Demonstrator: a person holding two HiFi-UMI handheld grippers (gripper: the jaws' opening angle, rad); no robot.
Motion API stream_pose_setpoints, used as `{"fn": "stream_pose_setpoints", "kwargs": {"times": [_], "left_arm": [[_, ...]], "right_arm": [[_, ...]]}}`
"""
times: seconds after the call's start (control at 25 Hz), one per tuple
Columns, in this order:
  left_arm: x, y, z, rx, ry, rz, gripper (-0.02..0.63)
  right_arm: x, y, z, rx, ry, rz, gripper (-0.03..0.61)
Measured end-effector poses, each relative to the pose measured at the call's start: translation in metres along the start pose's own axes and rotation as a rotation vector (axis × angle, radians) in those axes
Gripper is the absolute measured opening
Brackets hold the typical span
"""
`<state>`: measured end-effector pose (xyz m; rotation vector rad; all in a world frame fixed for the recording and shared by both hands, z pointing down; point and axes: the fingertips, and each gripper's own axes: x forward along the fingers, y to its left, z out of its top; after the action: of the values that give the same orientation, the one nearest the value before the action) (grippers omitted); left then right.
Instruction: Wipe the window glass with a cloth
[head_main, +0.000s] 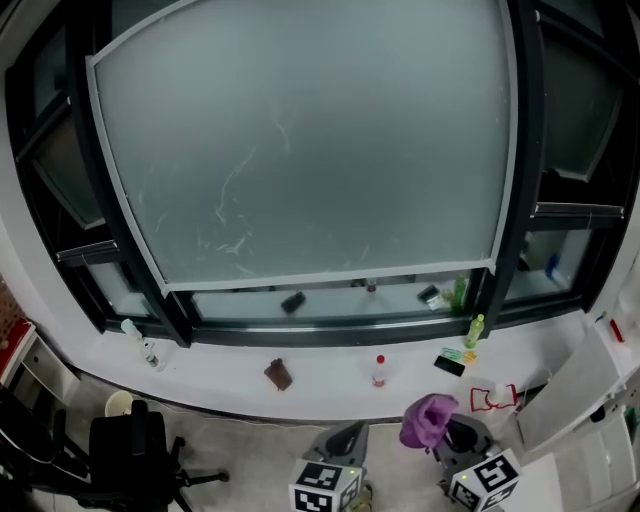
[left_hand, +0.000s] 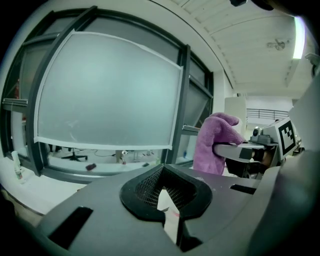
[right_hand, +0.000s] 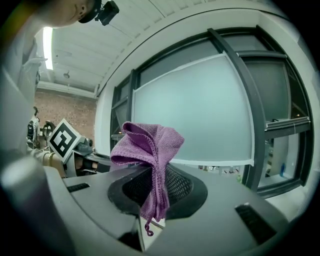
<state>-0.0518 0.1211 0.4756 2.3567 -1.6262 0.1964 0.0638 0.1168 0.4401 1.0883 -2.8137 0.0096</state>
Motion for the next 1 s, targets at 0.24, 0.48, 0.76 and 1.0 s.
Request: {"fn": "stream_pose_setpoints", "kwargs": {"times": [0.24,0.48,0.76,1.0], "left_arm": [[0.038,0.052,0.031,0.010,-0.015,0.003,0.005],[0.076,0.099,0.051,0.032,-0.010,0.016,0.005],[0.107,0.133,0.069,0.036,-0.019,0.003,0.005],[0.133,0.145,0.084,0.040,-0.026,-0.029,0.005]], "right_arm": [[0.064,-0.022,0.017,0.005,-0.001,-0.012,0.051],[0.124,-0.042,0.034,-0.002,-0.043,0.013,0.051],[0.176,-0.056,0.040,0.005,-0.049,0.014,0.051],[0.194,-0.075,0.040,0.007,-0.039,-0.036,0.051]]}}
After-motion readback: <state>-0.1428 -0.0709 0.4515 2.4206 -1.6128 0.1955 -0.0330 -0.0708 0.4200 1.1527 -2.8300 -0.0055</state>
